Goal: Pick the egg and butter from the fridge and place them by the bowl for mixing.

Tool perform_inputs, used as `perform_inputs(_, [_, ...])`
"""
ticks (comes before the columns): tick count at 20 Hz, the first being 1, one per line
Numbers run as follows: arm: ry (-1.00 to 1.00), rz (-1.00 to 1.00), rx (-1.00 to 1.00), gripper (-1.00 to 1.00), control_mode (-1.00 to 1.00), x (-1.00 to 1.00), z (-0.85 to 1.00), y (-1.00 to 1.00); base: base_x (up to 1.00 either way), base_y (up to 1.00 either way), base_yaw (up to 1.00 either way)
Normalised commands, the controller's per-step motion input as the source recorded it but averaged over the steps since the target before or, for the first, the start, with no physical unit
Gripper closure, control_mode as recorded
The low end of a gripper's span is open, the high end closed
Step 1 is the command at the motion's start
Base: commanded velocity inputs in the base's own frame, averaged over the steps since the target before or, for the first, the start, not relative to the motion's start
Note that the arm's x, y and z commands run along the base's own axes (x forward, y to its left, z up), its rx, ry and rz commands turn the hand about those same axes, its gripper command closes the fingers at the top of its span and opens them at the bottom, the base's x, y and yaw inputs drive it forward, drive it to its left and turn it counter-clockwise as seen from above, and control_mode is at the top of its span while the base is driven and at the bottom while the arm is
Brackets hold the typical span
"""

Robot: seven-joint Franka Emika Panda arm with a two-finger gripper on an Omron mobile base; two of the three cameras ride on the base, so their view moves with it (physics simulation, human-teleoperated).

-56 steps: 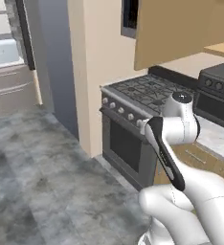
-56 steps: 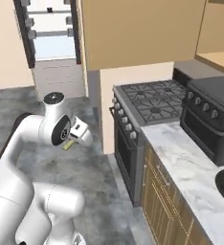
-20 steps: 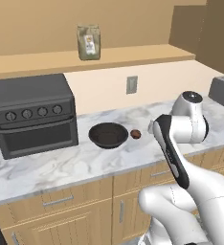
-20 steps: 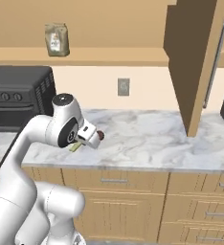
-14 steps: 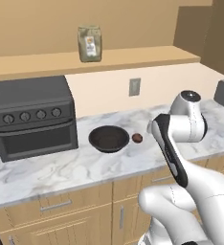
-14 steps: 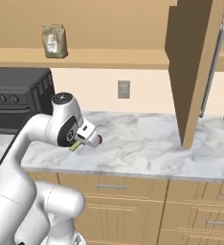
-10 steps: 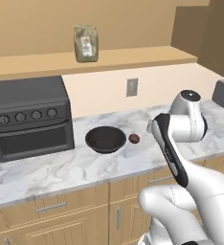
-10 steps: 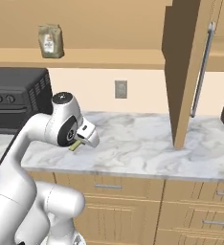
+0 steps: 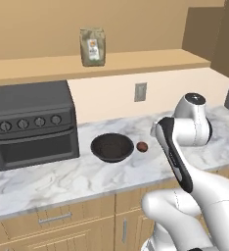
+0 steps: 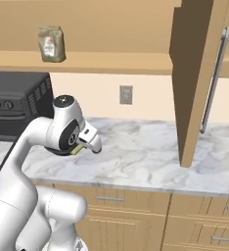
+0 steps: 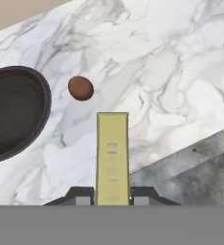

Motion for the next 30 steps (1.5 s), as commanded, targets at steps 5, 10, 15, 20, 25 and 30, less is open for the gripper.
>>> perform_inputs(5, [0.00, 0.00, 0.00, 1.00, 1.00, 0.00, 0.00, 0.00, 0.34, -0.02, 0.14])
perform_inputs(10, [0.00, 0.00, 0.00, 1.00, 1.00, 0.00, 0.00, 0.00, 0.40, -0.04, 0.14])
perform_inputs(15, [0.00, 0.00, 0.00, 1.00, 1.00, 0.00, 0.00, 0.00, 0.13, -0.03, 0.02])
perform_inputs(20, [0.00, 0.00, 0.00, 1.00, 1.00, 0.00, 0.00, 0.00, 0.00, 0.00, 0.00])
perform_inputs(25, [0.01, -0.09, 0.04, 1.00, -1.00, -0.01, -0.07, -0.10, -0.10, -0.04, -0.05])
perform_inputs(30, [0.00, -0.23, 0.21, 1.00, -1.00, 0.00, -0.21, -0.29, 0.00, 0.00, 0.00])
